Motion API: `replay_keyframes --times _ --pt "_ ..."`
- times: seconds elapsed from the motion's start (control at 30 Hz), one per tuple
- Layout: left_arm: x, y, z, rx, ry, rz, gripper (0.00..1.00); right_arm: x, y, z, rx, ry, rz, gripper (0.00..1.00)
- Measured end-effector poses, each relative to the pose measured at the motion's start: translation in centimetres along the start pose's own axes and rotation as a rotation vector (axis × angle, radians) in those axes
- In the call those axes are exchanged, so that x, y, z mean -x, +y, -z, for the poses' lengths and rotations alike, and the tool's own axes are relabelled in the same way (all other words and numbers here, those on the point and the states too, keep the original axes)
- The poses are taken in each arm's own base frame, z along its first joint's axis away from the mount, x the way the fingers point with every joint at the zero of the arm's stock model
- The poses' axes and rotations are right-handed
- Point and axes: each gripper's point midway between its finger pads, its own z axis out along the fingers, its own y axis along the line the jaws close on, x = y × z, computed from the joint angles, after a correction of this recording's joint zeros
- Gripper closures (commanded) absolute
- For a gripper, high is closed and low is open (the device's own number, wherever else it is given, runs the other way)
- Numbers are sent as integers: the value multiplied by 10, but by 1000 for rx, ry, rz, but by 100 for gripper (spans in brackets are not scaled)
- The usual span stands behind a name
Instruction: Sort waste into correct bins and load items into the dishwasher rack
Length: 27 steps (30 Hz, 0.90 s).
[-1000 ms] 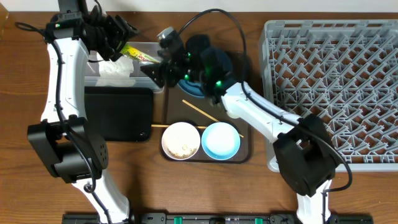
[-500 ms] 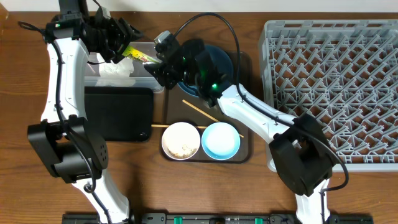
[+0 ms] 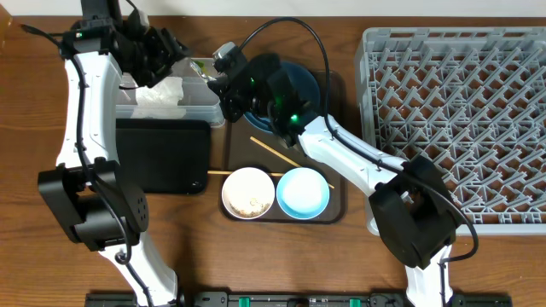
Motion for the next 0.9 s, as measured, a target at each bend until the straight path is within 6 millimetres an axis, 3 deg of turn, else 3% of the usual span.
replay_keyframes --times 0.07,0.17,0.37,0.67,0.8,0.9 --pt "2 4 0 27 -13 -13 34 0 -1 0 -6 0 0 73" --pt "4 9 0 51 -25 -22 34 0 -3 -1 -26 -4 -2 67" --pt "11 5 10 56 -68 -58 34 8 2 -4 -28 -46 6 42" --pt "21 -29 97 58 -282 -160 34 -19 3 -22 -26 12 -40 33" --pt "20 -27 105 82 -299 -166 34 -16 -2 -17 -34 74 -71 20" --pt "19 -18 98 117 -280 -170 34 -11 -22 -1 -69 132 -114 12"
